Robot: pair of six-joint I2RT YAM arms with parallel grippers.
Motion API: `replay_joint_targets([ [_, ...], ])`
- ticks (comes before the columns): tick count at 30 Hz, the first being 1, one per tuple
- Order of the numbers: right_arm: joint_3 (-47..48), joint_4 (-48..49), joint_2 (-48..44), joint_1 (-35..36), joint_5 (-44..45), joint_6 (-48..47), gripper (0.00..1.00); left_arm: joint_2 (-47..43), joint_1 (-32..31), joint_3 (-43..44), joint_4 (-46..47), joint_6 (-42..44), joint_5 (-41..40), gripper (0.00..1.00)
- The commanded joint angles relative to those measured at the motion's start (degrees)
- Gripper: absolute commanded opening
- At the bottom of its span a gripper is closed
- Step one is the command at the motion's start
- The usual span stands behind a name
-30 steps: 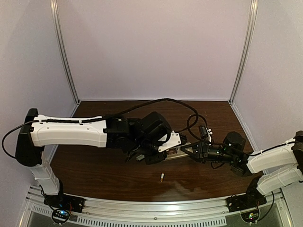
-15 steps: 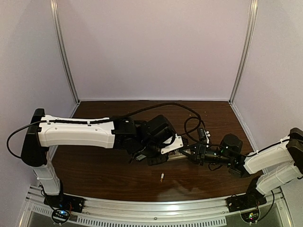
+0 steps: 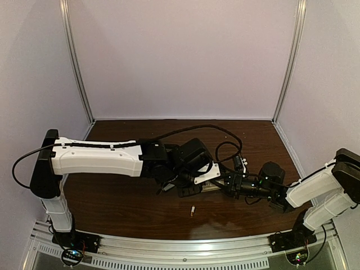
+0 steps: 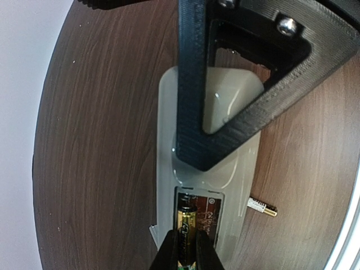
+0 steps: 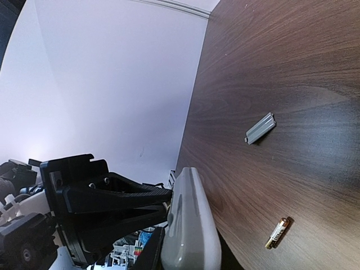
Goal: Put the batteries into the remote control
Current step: Place the battery in the battery compartment.
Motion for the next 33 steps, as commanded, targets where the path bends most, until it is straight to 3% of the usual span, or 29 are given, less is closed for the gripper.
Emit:
replay_joint_targets([
  [1, 0.24, 6.4, 0.37, 1.24, -1.72, 1.22, 0.0, 2.0, 0.26, 1.81, 0.54, 1.18, -1.08, 0.09],
  [11, 0.15, 7.28, 0.43, 1.3, -1.79, 1.85, 0.0, 2.6, -0.07, 1.92, 0.18, 1.78, -2.01, 0.23],
  [24, -0.88, 9.22, 1.13, 1.28, -1.84, 3.11, 0.0, -2.14, -0.07, 0.6, 2.63, 0.37, -2.33, 0.27],
  [33, -2.02, 15.01, 4.08, 1.29, -1.83, 6.14, 0.0, -5.55, -0.04, -3.28, 6.35, 0.47, 2.62, 0.49],
])
